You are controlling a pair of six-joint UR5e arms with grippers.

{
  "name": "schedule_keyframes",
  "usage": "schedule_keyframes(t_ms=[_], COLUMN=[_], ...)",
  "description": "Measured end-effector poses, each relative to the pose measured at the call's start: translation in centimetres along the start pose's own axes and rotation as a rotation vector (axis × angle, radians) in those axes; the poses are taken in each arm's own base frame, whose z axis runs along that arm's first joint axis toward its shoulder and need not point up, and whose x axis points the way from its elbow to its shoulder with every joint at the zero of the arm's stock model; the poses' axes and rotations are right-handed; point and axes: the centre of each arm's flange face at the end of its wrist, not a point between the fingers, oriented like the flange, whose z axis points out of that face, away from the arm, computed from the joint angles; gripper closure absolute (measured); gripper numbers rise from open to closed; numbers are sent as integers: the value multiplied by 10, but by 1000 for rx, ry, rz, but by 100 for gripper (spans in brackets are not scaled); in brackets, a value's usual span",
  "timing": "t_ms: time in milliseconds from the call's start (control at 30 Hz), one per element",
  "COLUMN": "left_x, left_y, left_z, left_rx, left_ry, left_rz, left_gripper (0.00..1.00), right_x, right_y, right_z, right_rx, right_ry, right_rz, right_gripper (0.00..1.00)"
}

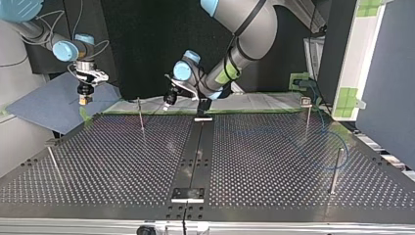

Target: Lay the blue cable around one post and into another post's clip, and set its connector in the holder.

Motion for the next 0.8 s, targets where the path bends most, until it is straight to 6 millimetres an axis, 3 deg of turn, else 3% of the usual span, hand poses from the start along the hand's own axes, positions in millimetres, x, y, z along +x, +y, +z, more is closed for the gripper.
schedule_keyframes(t_ms=[67,400,800], left_x=[1,-1,-46], left_y=[1,-13,-28], left_z=[-2,-15,-32], left_rx=[-18,-11,19], left_ry=[12,80,18], left_rz=[8,83,133], left_gripper=[5,2,2], right_x=[0,-1,-3], right_y=[0,-2,-18], right_z=[0,0,-1], right_rx=[0,6,39], right_ry=[-1,-6,-16], right_rz=[0,0,-5], right_gripper=[100,100,100])
